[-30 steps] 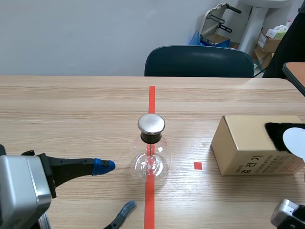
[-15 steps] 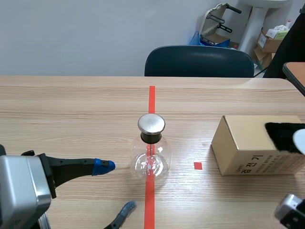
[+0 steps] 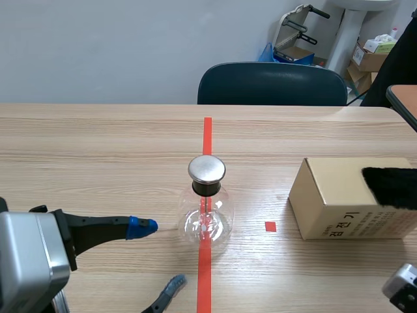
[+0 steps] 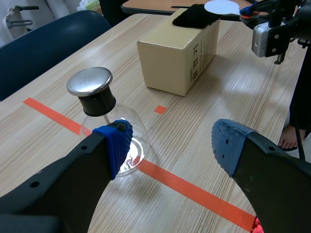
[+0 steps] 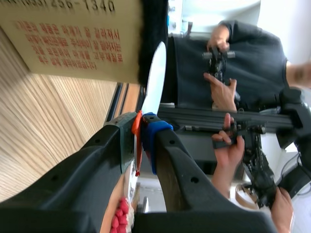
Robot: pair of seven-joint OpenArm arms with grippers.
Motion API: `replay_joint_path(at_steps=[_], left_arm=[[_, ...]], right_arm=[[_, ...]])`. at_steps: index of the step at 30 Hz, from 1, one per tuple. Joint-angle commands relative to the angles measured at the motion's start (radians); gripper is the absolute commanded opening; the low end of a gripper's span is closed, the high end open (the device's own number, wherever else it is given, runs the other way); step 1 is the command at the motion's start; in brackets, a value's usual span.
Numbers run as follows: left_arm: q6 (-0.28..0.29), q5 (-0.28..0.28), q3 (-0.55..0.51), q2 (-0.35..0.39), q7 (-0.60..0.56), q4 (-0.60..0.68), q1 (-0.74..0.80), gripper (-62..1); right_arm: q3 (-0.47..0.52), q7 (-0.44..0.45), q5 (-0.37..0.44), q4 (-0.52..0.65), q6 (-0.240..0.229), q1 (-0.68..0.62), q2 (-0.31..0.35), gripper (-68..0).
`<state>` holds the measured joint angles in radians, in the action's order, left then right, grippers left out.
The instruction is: Do the electroscope experiment
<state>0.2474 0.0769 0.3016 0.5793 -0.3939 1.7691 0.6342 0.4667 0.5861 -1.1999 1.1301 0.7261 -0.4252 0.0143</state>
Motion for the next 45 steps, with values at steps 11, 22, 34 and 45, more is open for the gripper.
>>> replay_joint_path(at_steps=[11,22,34,45], left_arm=[[0.003,-0.013,0.003,-0.003,-0.018,0.018,0.003,-23.2],[0.003,-0.013,0.003,-0.003,-0.017,0.018,0.003,-23.2],[0.003,-0.013,0.003,-0.003,-0.018,0.018,0.002,-23.2],[0.003,-0.013,0.003,-0.003,-0.028,0.018,0.002,-23.2]], right_arm=[[0.005,0.01,-0.002,0.005,0.014,0.004,0.005,-66.5],[0.008,0.078,0.01,0.005,0.022,0.004,-0.003,-66.5],[0.011,0.147,-0.001,0.005,0.022,0.004,0.01,-66.5],[-0.01,0.261,-0.018,0.005,0.018,0.006,0.038,-66.5]])
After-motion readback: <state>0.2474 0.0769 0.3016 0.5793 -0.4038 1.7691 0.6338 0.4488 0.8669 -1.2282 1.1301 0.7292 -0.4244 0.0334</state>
